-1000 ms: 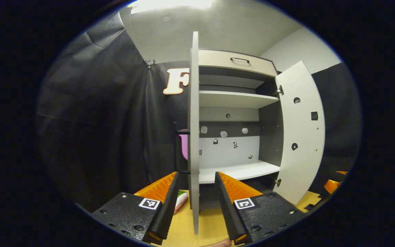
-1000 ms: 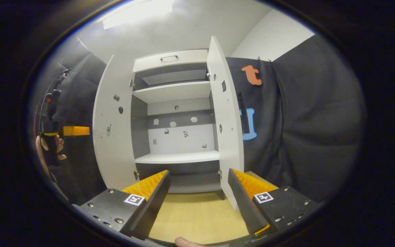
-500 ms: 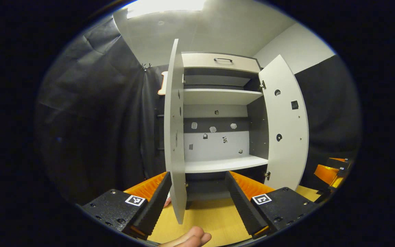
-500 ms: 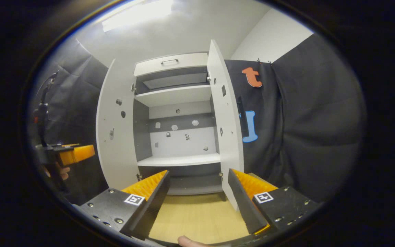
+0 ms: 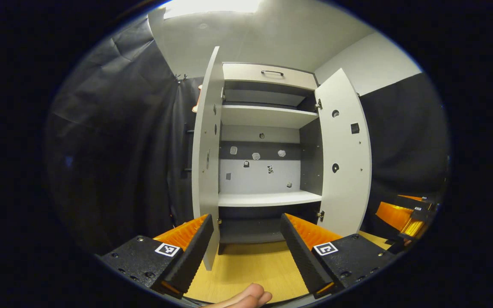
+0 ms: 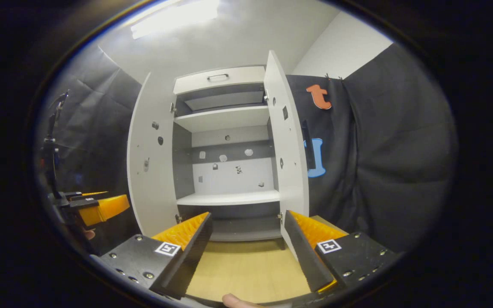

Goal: Open the right door of the double-door shoe cabinet with the right hand, and open the left door with the left hand.

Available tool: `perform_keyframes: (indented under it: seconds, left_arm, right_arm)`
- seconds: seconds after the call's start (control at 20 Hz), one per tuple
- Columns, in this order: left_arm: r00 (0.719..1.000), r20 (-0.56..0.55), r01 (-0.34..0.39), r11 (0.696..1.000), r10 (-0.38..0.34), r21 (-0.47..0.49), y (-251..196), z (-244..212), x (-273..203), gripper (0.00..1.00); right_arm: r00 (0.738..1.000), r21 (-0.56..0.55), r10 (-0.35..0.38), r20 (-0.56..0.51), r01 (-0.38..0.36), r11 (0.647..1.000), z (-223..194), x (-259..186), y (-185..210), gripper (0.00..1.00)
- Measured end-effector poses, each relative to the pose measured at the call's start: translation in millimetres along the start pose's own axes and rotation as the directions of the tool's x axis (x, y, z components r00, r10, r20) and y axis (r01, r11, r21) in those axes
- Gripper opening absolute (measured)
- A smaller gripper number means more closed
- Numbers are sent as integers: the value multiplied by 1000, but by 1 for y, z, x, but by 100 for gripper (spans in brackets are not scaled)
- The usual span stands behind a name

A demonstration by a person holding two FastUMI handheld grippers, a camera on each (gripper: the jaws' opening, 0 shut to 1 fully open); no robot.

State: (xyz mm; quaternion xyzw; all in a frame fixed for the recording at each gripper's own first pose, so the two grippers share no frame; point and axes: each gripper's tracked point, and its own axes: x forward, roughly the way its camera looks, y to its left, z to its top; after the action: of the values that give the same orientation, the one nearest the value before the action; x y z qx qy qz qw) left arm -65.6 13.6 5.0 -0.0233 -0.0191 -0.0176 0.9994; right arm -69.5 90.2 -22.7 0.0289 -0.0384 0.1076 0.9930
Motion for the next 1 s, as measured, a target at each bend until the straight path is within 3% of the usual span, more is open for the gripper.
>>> perform_keyframes:
  seconds: [0.5,0.55,0.8,1.0]
  left_arm:
    - [999,-44,-8,1000,7,-29,5,-14,6,98]
    - [999,-41,0,999,-1,-42,3,-14,7,98]
    - [999,-37,10,999,-11,-35,-2,-13,7,98]
    - [1000,-14,-13,1000,13,-18,-1,-7,8,98]
  right_arm:
    - [1000,5,1,-10,-1,1000,-6,3,-2,96]
    - [1000,3,4,-9,-4,1000,-6,3,-1,100]
    - [995,70,69,66,-73,995,10,-4,8,100]
    - [996,12,57,69,-58,998,13,-7,5,100]
